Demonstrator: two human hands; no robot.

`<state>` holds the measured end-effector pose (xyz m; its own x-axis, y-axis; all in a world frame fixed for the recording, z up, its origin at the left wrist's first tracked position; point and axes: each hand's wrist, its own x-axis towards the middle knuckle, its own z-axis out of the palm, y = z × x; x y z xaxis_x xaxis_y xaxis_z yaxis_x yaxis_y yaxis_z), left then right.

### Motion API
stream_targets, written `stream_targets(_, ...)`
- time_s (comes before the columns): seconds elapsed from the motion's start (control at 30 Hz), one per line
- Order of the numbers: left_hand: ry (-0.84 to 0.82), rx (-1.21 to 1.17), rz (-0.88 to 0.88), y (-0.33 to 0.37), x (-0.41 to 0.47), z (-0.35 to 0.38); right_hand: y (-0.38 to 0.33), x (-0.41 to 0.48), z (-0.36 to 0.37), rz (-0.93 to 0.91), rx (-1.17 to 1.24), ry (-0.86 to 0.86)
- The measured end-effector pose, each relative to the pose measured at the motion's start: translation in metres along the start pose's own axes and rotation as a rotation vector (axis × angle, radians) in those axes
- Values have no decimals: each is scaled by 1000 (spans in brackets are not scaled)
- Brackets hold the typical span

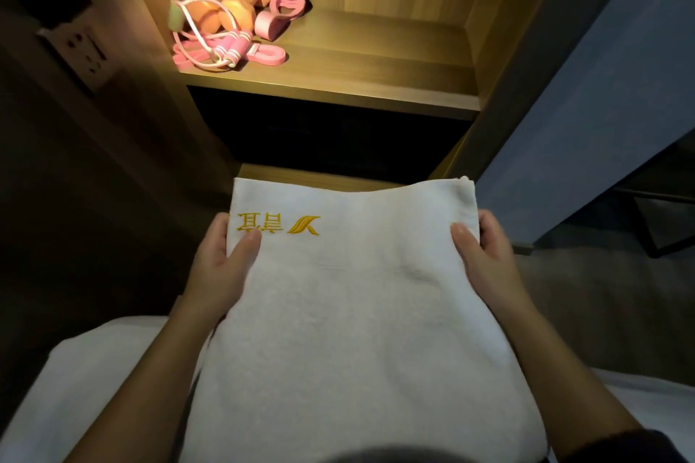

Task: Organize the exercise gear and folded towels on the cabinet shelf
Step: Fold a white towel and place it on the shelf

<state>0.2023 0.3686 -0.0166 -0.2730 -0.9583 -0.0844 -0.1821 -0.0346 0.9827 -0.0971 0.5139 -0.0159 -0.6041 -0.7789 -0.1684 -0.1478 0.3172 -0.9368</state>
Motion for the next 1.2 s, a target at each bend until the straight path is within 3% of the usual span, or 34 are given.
stream_targets(0.13,33,-245,6,5,15,0,-3,13,1,57,240,-18)
stream_targets(0.23,54,-360,-105,6,35,5,1,32,7,115,267,4)
stream_targets(0.4,12,-224,-450,-4,60,18,14,62,18,323,51,-47)
stream_targets(0.6,-3,-127,-533,-8,83,17,11,89,20,368,-130,-77)
stream_targets(0.73,-20,-242,-845,-12,93,15,7,101,26,546,-200,-135)
stream_targets(0.8,2,-235,-771,-14,97,16,7,100,27,533,-169,-119)
stream_targets(0.9,101,-52,-392,-14,98,19,12,92,25,300,-116,5)
stream_targets(0.97,94,-44,-377,-15,96,21,15,89,25,312,-99,2)
stream_targets(1.2,-5,-85,-896,-13,117,23,5,101,27,638,-209,-163)
